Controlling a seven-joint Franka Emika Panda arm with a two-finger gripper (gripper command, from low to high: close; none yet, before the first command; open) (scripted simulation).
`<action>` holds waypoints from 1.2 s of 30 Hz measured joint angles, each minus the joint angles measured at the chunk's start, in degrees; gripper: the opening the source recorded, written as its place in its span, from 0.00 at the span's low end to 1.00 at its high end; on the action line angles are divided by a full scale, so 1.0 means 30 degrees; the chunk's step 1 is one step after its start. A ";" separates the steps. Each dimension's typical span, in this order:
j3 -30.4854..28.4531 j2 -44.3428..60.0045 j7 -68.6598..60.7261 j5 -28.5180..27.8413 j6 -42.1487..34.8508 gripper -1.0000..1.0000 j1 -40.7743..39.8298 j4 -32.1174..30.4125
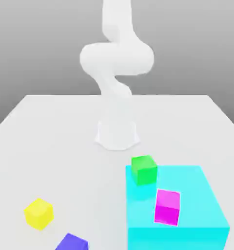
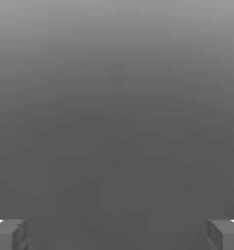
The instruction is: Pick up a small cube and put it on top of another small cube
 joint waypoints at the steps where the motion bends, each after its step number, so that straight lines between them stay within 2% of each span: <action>1: -0.0029 0.0752 0.0177 -0.0028 0.0230 0.50 -0.0085 0.0005; 17: -0.0517 1.1889 0.2650 -0.0103 0.3484 0.50 -0.1490 0.0131; 28: -0.0906 1.9512 0.3811 0.0593 0.5711 0.50 -0.2267 0.0216; 32: -0.0787 2.2282 0.3732 0.0897 0.7580 0.50 -0.2440 0.0648; 33: -0.0731 2.2929 0.3704 0.0942 0.8091 0.00 -0.2488 0.0772; 36: -0.0727 2.2929 0.3705 0.0942 0.8098 0.00 -0.2489 0.0773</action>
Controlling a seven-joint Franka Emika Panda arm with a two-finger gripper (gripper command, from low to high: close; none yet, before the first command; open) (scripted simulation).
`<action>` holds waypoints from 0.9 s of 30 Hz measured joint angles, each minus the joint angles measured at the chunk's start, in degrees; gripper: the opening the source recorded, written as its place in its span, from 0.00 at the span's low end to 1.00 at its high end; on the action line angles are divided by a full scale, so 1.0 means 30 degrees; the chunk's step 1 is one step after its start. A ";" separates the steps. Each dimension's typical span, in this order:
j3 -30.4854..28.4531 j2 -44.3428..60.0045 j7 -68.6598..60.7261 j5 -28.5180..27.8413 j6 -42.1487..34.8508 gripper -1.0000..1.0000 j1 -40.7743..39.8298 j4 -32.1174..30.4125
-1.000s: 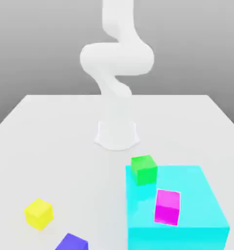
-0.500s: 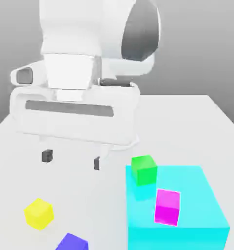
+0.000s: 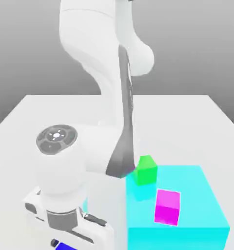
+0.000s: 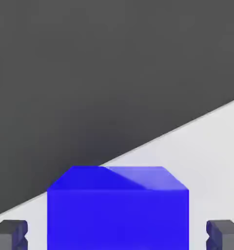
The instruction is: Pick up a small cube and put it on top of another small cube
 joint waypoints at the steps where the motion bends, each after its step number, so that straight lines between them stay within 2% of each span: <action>1: 0.0002 0.0000 0.0001 0.0000 0.0004 0.00 -0.0001 0.0000; 4: 0.0013 0.0141 -0.0001 0.0008 0.0111 0.00 -0.0013 0.0025; 9: -0.0096 -0.2825 0.0198 -0.0202 -0.2128 0.00 0.0203 -0.0702; 27: 0.2353 -1.5224 0.1407 0.0482 -0.7276 0.00 0.3440 -0.7895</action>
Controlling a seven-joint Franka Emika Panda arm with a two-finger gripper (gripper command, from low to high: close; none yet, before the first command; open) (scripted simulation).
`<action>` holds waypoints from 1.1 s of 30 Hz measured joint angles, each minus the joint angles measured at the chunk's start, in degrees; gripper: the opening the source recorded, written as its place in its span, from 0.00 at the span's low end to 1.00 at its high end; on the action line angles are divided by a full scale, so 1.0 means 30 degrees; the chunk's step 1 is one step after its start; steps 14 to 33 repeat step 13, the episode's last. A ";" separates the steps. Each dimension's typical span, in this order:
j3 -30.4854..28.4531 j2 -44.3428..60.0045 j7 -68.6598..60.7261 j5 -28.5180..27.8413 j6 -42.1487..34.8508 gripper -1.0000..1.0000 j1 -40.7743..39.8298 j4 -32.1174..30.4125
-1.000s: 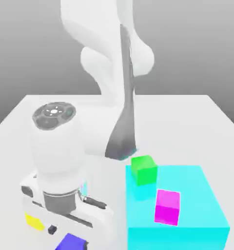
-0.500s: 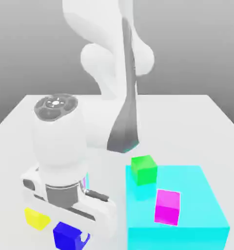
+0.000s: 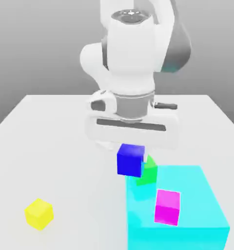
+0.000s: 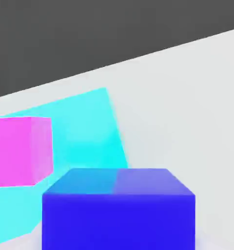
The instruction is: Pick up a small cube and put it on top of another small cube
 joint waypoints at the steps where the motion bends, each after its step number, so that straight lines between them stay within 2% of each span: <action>1: 0.0156 -0.0682 0.0060 0.0051 -0.0268 0.00 0.0164 -0.0409; 5: 0.0779 -0.2953 0.0295 0.0248 -0.0993 0.00 0.0722 -0.1968; 10: 0.1181 -0.0722 0.0413 0.0242 0.2485 0.00 0.0650 -0.3218; 11: 0.1221 -0.0428 0.0426 0.0236 0.2898 1.00 0.0632 -0.3337; 33: 0.1221 -0.0428 0.0425 0.0237 0.2898 1.00 0.0632 -0.3337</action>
